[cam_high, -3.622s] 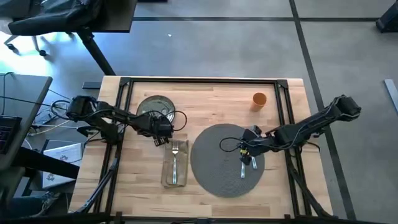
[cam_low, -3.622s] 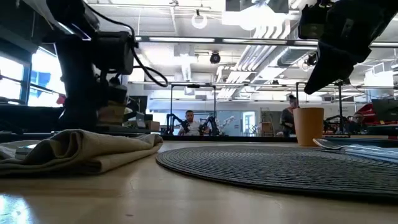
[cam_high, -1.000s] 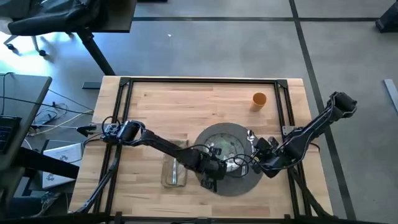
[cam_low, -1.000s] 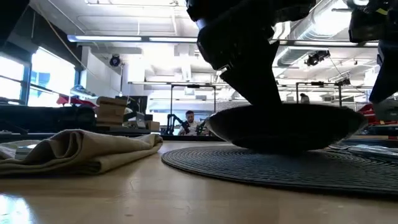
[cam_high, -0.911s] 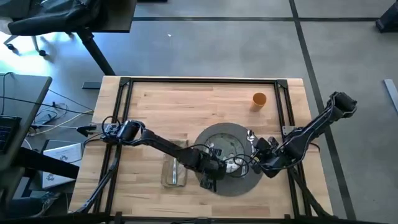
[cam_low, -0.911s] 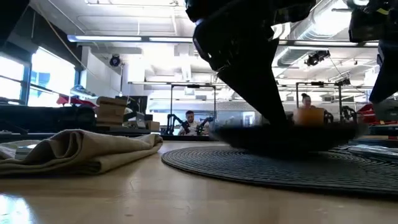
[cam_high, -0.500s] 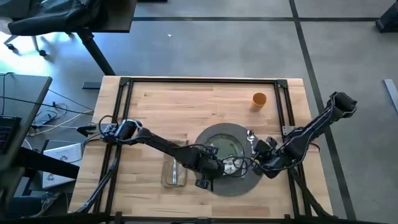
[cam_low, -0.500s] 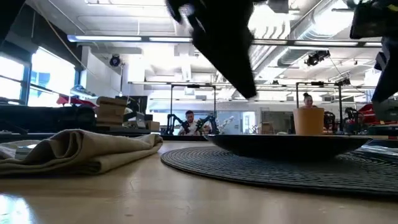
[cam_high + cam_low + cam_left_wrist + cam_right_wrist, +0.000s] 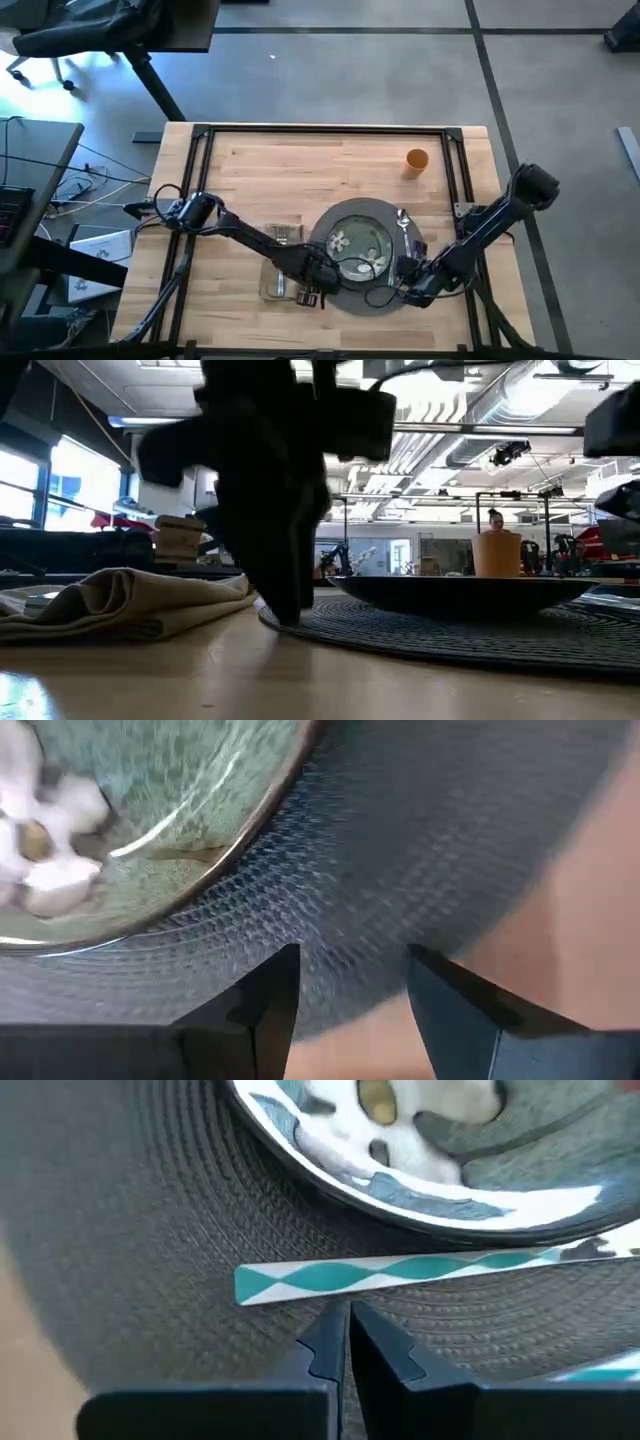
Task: Set table place
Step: Adjust the gray placemat
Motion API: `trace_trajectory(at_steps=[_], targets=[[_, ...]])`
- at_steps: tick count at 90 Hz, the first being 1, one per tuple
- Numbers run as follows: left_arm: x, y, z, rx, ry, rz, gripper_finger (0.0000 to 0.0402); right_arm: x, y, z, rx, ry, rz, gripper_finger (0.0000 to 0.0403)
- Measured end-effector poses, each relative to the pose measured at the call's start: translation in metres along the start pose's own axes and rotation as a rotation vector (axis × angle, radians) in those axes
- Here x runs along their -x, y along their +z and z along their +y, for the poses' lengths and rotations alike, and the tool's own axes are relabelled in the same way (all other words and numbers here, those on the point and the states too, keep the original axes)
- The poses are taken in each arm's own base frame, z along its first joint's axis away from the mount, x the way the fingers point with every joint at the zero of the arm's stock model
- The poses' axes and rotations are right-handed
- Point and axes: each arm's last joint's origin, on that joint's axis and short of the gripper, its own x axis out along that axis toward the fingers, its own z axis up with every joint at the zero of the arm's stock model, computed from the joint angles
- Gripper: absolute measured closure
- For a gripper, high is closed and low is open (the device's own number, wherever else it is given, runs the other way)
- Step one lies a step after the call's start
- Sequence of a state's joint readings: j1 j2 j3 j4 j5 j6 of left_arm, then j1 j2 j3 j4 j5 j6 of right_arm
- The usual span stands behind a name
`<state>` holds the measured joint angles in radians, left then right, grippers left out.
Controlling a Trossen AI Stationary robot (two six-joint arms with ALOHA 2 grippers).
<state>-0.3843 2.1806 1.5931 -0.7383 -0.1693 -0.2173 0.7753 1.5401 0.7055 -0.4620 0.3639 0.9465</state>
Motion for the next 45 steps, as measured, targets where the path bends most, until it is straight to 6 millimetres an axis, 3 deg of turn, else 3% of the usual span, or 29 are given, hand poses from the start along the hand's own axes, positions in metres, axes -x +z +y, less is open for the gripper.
trace_trajectory(at_steps=[9, 31, 45], targets=[[-0.005, -0.002, 0.003, 0.044, 0.008, -0.017, 0.0241, 0.001, 0.000, -0.001, 0.016, -0.009, 0.005, 0.0403], [-0.007, -0.002, 0.006, 0.068, 0.055, -0.033, 0.0241, 0.025, 0.005, -0.016, 0.005, -0.056, -0.058, 0.0403], [-0.007, -0.004, 0.006, 0.098, 0.059, -0.015, 0.0241, 0.026, 0.010, -0.027, -0.021, -0.097, -0.028, 0.0403]])
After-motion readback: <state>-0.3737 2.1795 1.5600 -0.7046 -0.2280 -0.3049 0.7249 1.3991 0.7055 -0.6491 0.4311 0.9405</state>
